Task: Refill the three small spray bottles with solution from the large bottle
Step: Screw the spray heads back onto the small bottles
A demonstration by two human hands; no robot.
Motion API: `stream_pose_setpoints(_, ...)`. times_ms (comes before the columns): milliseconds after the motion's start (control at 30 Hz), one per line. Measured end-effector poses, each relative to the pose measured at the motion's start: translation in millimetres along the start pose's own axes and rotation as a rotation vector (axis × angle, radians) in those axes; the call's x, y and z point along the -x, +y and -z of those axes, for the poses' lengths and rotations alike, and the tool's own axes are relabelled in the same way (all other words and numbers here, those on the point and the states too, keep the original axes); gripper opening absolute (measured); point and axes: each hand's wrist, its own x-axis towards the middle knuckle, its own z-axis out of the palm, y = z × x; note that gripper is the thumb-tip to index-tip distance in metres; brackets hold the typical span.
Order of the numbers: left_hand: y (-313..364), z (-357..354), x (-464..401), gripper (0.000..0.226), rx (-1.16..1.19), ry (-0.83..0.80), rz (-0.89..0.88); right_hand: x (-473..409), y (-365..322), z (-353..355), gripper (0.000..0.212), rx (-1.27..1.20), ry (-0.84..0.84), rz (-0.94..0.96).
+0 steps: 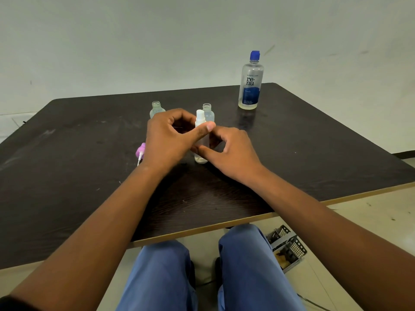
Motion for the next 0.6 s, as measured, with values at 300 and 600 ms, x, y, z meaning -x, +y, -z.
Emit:
stream_pose_setpoints(300, -1.8, 1.3, -0.7, 0.013, 0.004, -0.105, -0.039, -1.1, 1.0, 0.1, 0.033, -0.097, 0.003, -0.058)
stream_pose_setpoints(600, 1.4, -1.6, 1.2, 0.027, -0.044, 0.006, -0.042, 1.1, -1.6, 1.8, 0.036, -0.070, 0.000, -0.024)
